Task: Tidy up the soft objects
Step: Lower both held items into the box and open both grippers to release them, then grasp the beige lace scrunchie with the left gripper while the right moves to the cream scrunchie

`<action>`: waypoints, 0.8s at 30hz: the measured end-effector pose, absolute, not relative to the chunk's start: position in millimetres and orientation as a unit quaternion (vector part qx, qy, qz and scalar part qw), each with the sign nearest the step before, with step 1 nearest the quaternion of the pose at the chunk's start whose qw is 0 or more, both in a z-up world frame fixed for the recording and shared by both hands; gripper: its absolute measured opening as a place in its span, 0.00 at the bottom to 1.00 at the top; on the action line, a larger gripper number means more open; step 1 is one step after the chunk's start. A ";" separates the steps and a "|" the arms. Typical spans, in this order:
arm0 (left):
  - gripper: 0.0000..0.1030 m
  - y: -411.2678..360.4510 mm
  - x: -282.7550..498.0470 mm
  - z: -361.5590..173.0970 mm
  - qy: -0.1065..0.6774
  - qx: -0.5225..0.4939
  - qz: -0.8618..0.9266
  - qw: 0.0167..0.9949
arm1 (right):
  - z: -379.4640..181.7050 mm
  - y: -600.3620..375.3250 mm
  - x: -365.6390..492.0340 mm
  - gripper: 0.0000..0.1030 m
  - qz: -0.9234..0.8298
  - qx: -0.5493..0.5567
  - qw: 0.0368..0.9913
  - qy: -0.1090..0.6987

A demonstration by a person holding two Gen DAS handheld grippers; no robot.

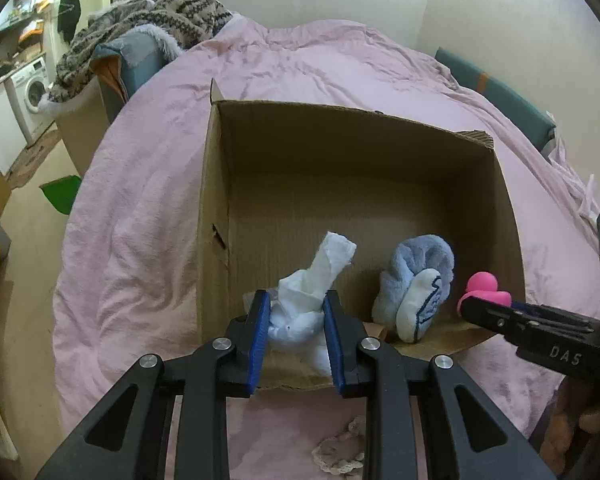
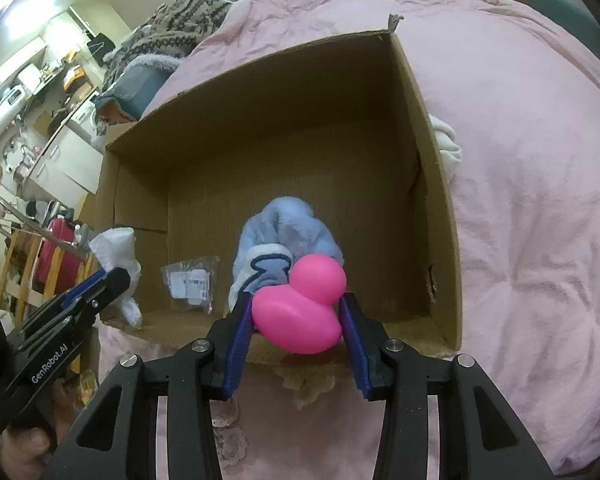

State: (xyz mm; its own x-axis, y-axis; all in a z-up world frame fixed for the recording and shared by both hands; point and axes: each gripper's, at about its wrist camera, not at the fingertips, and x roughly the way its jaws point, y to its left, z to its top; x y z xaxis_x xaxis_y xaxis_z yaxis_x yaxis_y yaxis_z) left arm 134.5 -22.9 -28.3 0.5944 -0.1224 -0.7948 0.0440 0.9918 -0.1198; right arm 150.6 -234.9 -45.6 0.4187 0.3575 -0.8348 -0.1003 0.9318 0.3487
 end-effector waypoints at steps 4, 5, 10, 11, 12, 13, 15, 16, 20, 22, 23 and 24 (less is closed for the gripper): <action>0.24 -24.1 136.3 -29.5 0.454 -0.040 -0.051 0.889 | -47.1 -233.6 151.5 0.44 0.141 0.125 0.830 0.525; 0.24 -24.4 136.3 -29.9 0.454 -0.040 -0.053 0.889 | -46.5 -232.1 152.9 0.44 0.142 0.125 0.830 0.526; 0.25 -26.6 136.4 -31.2 0.458 -0.041 -0.061 0.886 | -46.0 -229.2 153.2 0.44 0.148 0.121 0.829 0.525; 0.25 -27.3 136.6 -31.9 0.460 -0.041 -0.062 0.885 | -46.2 -229.6 152.6 0.44 0.148 0.120 0.830 0.525; 0.26 -28.1 136.6 -32.4 0.462 -0.040 -0.062 0.884 | -46.3 -229.6 152.7 0.44 0.148 0.120 0.830 0.525; 0.26 -28.5 137.0 -33.0 0.464 -0.039 -0.063 0.883 | -46.6 -229.9 152.5 0.44 0.148 0.120 0.829 0.525; 0.32 -30.6 136.7 -34.4 0.469 -0.035 -0.065 0.880 | -46.1 -231.0 152.6 0.44 0.147 0.124 0.830 0.524; 0.35 -31.5 136.3 -34.3 0.470 -0.033 -0.065 0.880 | -45.4 -231.3 152.7 0.47 0.147 0.125 0.830 0.523; 0.57 -34.1 131.8 -30.2 0.457 -0.024 -0.067 0.887 | -40.8 -237.7 153.7 0.60 0.144 0.141 0.835 0.512; 0.63 -34.8 130.5 -28.4 0.453 -0.021 -0.062 0.889 | -39.4 -241.1 153.9 0.60 0.140 0.143 0.837 0.509; 0.63 -34.2 129.9 -27.9 0.452 -0.020 -0.057 0.890 | -39.2 -242.9 153.7 0.60 0.139 0.145 0.837 0.509; 0.63 -33.5 129.4 -27.6 0.450 -0.020 -0.052 0.891 | -38.9 -244.3 152.9 0.60 0.139 0.147 0.837 0.508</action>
State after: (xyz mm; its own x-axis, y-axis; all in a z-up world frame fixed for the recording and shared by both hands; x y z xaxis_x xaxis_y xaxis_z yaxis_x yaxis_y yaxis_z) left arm 129.4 -33.5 -27.6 0.5890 -0.1103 -0.8006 0.0742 0.9938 -0.0823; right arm 152.9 -244.3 -38.9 0.4454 0.3822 -0.8096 -0.0831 0.9181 0.3876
